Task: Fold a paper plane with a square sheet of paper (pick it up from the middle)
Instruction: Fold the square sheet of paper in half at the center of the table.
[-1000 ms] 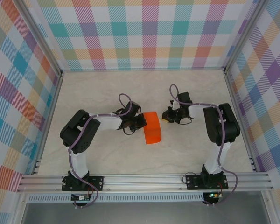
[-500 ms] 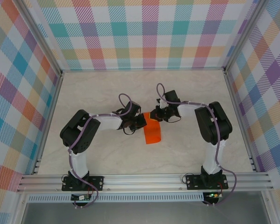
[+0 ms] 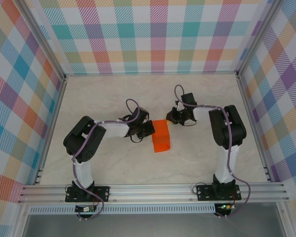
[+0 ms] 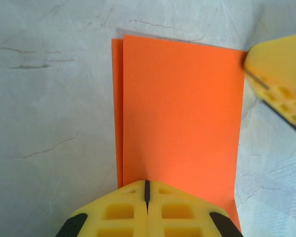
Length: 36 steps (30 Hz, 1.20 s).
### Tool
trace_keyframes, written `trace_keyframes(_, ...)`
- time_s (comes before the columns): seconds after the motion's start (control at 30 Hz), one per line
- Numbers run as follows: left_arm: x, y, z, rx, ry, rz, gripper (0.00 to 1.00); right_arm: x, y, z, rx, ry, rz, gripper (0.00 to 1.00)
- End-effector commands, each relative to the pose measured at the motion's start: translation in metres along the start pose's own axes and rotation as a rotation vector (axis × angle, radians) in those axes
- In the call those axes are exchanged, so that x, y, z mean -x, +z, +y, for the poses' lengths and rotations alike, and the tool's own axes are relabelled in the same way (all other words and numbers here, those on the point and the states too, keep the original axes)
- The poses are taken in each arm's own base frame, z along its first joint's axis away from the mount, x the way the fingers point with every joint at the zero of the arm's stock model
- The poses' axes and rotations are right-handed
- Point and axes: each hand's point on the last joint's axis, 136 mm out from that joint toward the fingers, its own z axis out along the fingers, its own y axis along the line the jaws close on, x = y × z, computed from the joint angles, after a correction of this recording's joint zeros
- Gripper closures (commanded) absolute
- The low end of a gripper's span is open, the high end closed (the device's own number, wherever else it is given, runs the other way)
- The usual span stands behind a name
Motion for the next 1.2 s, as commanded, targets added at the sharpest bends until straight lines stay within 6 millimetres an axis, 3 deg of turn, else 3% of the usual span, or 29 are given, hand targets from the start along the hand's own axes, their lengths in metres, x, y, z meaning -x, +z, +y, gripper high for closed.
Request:
trace_keyframes(0.0,-0.078,-0.009,0.143,0.515,-0.076,0.226,1.0,0.021,-0.023,-0.016,-0.096,0.016,-0.117,1.0)
trace_keyframes(0.17,-0.078,-0.01,0.143,0.511,-0.071,0.223,1.0,0.005,-0.036,0.029,0.073,-0.059,-0.091,1.0)
trace_keyframes(0.3,-0.076,-0.01,0.142,0.509,-0.068,0.22,1.0,-0.022,-0.019,0.05,0.144,-0.086,0.033,1.0)
trace_keyframes(0.5,-0.078,-0.009,0.143,0.515,-0.065,0.226,1.0,-0.027,0.005,0.042,0.105,-0.054,0.091,1.0)
trace_keyframes(0.63,-0.077,-0.01,0.144,0.52,-0.061,0.225,1.0,-0.022,0.012,0.023,-0.002,-0.025,0.088,1.0)
trace_keyframes(0.77,-0.078,-0.011,0.146,0.527,-0.07,0.219,1.0,-0.006,0.003,-0.008,-0.138,0.039,0.038,1.0)
trace_keyframes(0.87,-0.08,-0.011,0.148,0.528,-0.077,0.22,1.0,0.007,-0.011,-0.017,-0.175,0.058,-0.017,1.0)
trace_keyframes(1.03,-0.079,-0.011,0.147,0.522,-0.076,0.22,1.0,0.005,-0.034,0.015,-0.067,-0.018,-0.028,1.0)
trace_keyframes(1.17,-0.078,-0.01,0.145,0.515,-0.072,0.217,1.0,-0.034,-0.046,0.037,0.05,-0.069,0.077,1.0)
